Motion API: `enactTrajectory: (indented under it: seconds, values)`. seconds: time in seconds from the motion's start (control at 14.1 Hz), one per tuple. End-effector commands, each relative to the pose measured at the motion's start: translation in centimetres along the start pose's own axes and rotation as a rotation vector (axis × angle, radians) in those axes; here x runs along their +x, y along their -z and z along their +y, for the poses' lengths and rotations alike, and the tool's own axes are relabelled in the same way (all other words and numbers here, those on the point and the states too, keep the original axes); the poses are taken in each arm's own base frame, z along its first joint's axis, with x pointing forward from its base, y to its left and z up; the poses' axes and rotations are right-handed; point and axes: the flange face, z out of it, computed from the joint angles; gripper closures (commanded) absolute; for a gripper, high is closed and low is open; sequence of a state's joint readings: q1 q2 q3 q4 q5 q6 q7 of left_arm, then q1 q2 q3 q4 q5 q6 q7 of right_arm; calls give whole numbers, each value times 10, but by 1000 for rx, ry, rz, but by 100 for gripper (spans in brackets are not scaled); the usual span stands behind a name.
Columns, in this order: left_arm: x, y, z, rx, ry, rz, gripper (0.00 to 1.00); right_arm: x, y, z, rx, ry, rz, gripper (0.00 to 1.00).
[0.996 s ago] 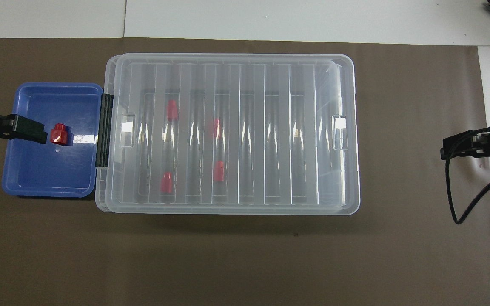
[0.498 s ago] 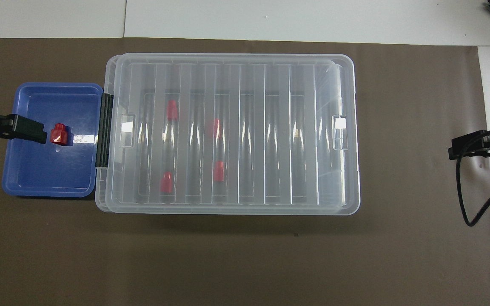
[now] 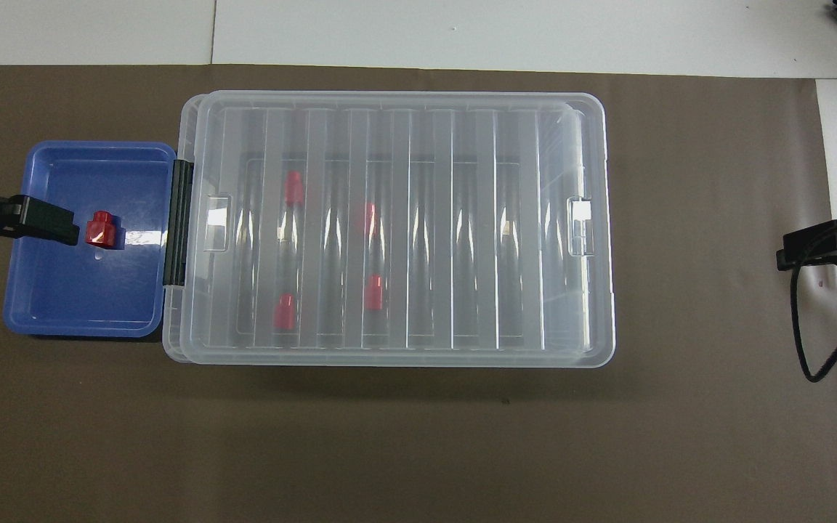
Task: Place red block in blue tray from box
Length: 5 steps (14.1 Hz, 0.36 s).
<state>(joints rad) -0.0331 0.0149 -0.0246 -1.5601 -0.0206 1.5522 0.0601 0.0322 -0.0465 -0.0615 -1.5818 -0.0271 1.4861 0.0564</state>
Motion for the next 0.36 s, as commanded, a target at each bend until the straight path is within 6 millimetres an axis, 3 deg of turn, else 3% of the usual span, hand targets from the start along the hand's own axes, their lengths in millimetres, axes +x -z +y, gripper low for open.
enactTrajectory:
  seconds: [0.0,0.28]
  values:
    - [-7,2,-1,5,15,18,0,1,0,1,10,8,16,0]
    - [-7,2,-1,5,15,18,0,-1,-1,-1,11,8,12,0]
